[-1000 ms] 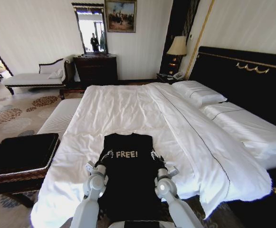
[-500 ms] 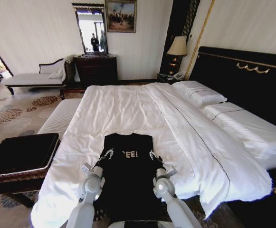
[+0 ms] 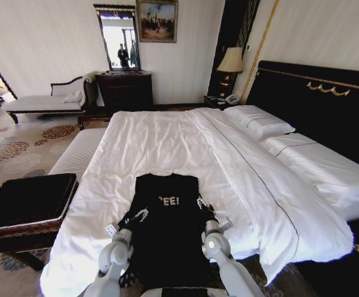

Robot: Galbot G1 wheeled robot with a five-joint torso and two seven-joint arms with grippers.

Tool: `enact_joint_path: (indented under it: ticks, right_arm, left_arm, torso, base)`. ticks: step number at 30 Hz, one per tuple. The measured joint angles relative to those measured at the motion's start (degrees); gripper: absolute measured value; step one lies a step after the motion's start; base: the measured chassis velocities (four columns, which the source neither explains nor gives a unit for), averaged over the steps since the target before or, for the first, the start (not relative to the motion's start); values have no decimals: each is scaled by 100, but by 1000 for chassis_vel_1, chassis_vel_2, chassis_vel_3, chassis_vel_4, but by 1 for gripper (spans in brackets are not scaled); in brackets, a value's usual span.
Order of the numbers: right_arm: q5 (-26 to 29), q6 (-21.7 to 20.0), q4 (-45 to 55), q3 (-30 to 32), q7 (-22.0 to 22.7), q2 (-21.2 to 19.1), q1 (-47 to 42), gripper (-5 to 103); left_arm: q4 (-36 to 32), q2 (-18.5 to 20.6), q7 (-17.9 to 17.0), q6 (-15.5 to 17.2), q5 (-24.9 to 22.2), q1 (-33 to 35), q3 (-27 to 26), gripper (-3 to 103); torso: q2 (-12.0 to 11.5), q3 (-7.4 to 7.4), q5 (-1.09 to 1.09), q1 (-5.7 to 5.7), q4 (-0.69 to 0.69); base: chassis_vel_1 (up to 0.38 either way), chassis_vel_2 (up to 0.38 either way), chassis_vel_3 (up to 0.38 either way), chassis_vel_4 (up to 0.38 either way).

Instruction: Fold the clothes on the bed and place them into the basket.

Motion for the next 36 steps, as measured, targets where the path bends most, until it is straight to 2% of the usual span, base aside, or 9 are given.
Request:
enact_joint_path:
  ticks: [6,21,29,34,36]
  right_arm:
    - [-16,-2,36,-39,36,20,14,100]
    - [-91,-6,175,87,90,-47,-162,100]
    - [-150,-3,245,67,148,-48,-193,100]
    - [-154,-2,264,77,157,-73,-241,100]
    - [-155,1,264,85,162,-87,-255,100]
  left_arm:
    - [-247,140,69,-10,128,207,-157,100]
    - [-306,-73,-15,201,794,378,61,100]
    - [137,-272,-40,70,759,14,40,100]
    - [221,-321,48,-257,513,-72,-112,100]
    - [237,-322,65,-405,265,-81,-228,100]
  torso:
    - [0,0,0,1,0]
    - [0,0,1,1,-1]
    - [0,0,0,1,0]
    - [-1,0,0,1,-1]
    - [0,0,0,1,-1]
  base:
    - [0,0,0,0]
    - [0,0,0,0]
    - [0,0,0,0]
    - [0,0,0,0]
    - [0,0,0,0]
